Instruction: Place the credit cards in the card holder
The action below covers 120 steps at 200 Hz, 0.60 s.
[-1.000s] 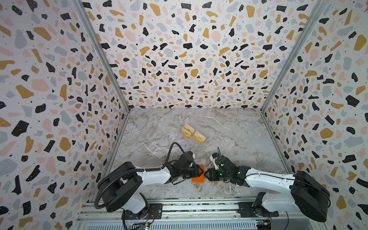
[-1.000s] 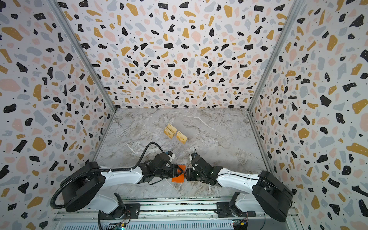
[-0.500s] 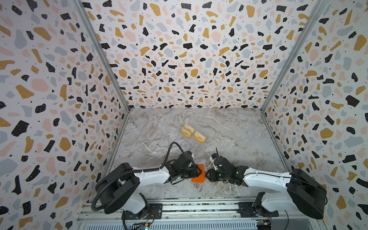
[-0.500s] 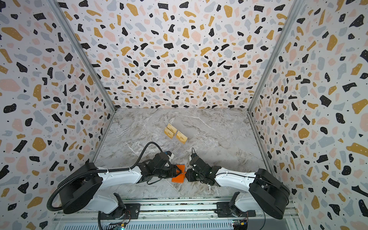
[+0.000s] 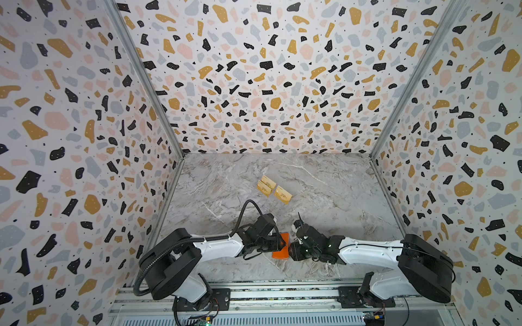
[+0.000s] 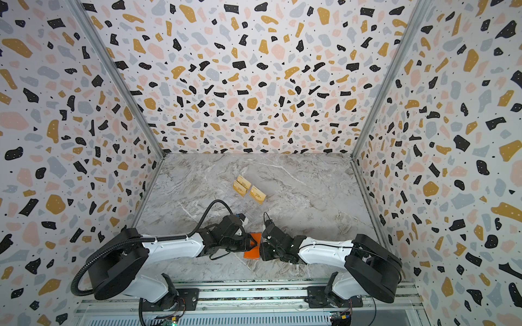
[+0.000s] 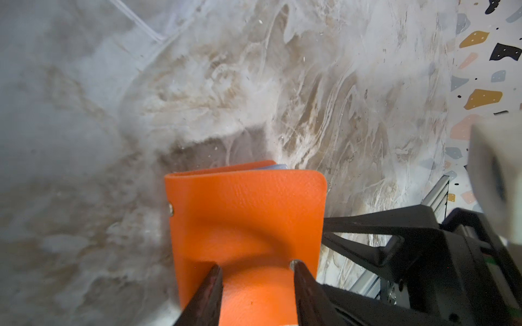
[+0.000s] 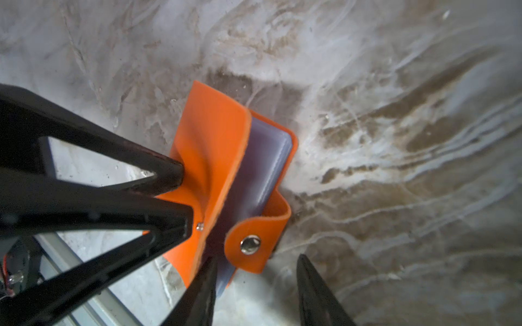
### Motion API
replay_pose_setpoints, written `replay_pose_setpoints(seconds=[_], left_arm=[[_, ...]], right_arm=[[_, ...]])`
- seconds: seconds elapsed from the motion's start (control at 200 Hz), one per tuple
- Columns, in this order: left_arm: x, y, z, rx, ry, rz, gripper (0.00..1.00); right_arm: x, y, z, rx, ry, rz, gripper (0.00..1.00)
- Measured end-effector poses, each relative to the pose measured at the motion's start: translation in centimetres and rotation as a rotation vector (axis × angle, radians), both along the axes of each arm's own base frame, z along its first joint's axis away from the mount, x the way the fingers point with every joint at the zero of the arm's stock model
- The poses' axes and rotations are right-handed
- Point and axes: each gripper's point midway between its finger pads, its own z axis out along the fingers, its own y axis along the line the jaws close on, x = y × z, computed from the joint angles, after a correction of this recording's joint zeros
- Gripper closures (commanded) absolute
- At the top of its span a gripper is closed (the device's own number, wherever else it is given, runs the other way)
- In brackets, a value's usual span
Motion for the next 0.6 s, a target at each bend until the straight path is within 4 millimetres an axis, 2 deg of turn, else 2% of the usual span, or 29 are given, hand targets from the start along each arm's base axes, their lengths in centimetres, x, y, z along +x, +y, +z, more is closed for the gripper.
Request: replay_pose_setpoints(seconds=[0.285, 0.601], left_arm=[[0.0, 0.0, 0.0, 0.001, -0.001, -0.001, 0.56], [0.0, 0.1, 0.0, 0.009, -0.005, -0.006, 0.56]], right_arm=[[1.2, -0.2, -0.1, -0.032, -0.049, -0.042, 0.54], [1.9, -1.7, 0.1, -0.083, -0.08, -0.101, 0.7]])
